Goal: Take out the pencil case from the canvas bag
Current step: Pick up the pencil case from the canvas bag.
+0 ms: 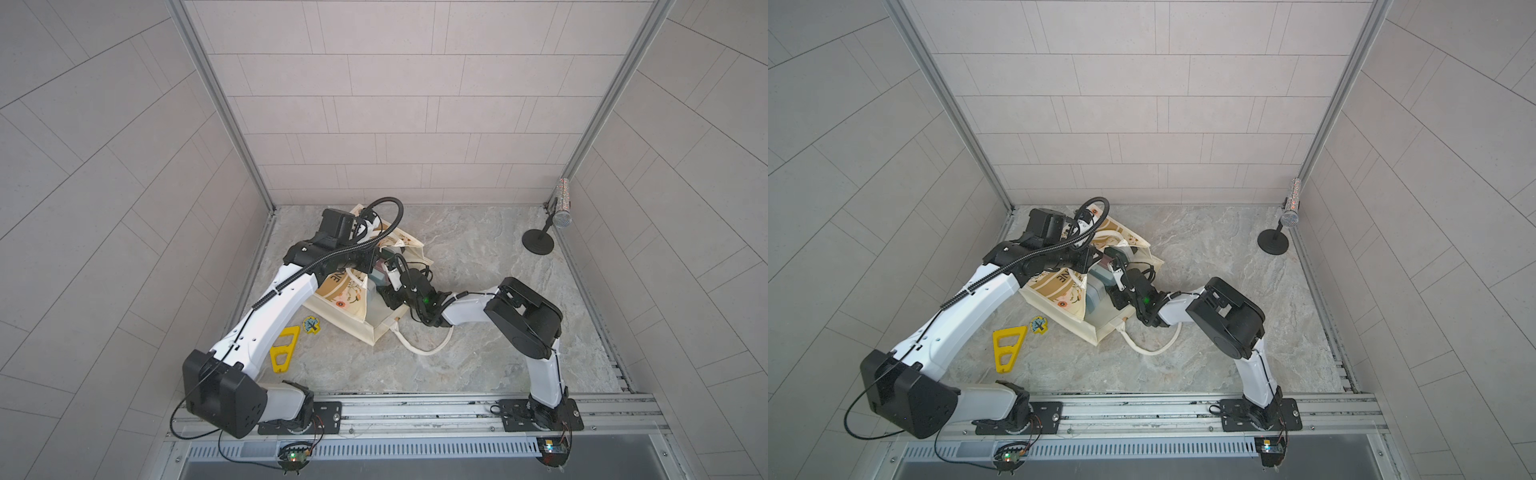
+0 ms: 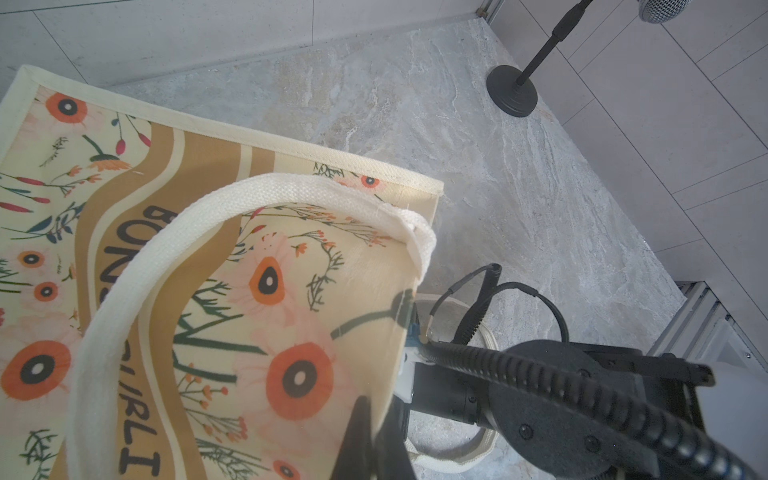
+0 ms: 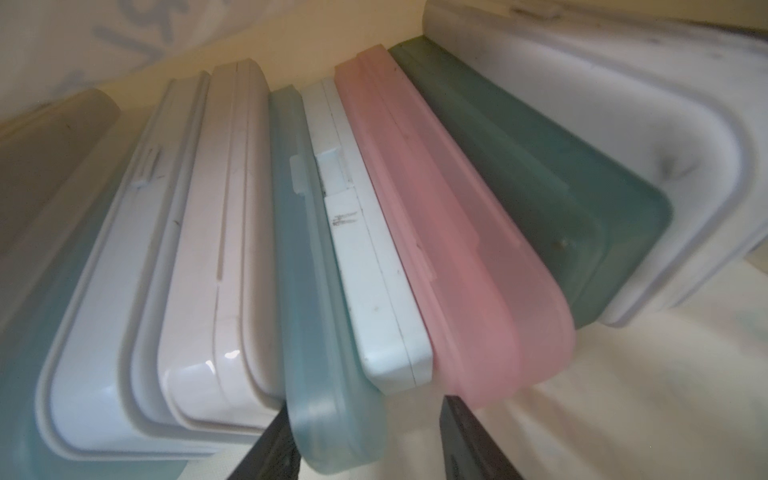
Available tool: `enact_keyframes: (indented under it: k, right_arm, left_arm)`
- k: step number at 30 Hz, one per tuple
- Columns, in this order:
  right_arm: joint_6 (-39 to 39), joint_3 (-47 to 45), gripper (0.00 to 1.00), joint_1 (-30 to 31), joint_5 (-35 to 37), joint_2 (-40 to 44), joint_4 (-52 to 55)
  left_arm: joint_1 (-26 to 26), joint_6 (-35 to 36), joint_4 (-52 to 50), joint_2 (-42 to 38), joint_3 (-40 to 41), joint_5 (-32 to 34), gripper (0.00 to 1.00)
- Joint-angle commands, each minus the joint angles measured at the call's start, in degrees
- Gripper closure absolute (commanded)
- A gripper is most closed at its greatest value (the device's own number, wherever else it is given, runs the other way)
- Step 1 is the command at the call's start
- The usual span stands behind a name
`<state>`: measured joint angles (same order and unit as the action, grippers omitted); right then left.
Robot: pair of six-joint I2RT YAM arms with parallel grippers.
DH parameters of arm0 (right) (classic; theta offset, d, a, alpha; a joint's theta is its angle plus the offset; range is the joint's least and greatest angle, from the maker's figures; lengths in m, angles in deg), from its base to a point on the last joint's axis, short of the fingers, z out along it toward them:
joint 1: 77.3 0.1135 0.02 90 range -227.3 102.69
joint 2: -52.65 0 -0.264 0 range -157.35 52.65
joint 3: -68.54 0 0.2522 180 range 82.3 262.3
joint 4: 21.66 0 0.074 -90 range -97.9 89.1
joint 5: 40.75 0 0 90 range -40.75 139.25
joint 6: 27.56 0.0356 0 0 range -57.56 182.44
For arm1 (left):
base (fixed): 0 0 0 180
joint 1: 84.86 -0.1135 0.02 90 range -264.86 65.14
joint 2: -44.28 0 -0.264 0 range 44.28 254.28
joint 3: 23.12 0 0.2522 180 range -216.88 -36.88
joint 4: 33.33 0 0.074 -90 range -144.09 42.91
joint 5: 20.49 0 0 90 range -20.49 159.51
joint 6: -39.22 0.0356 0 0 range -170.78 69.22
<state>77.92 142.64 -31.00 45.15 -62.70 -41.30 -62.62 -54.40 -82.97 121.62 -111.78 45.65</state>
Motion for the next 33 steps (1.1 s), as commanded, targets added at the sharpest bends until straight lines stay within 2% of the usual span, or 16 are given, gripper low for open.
enact_keyframes:
  k: [1,9,15,26,29,33]
  right_arm:
    - [0.40,2.15,0.50,-0.34,0.06,-1.41,-2.39]
    - [-0.24,0.20,0.61,-0.69,0.83,0.62,-2.63]
    - [-1.33,-2.65,0.62,-0.60,-0.49,3.70,-1.49]
    - [-3.40,-11.18,0.62,-0.60,0.10,9.35,0.30]
    - [-3.70,-10.86,0.58,-0.64,-0.17,8.84,-0.42]
    - [-3.71,-7.66,0.41,-0.69,-2.27,7.75,-0.04]
  left_arm:
    - [0.09,-0.75,1.16,-2.28,-0.59,-3.07,1.00]
    - [-0.13,-0.76,0.47,-1.85,-0.92,0.48,1.00]
    - [-1.36,-2.24,-0.80,-0.64,-3.04,6.24,1.00]
    - [-1.54,-3.02,-3.93,3.19,-9.15,7.70,1.00]
    - [-1.50,-3.24,-3.60,3.80,-10.00,5.17,1.00]
    - [-1.47,-3.13,-3.15,3.91,-10.36,3.51,1.00]
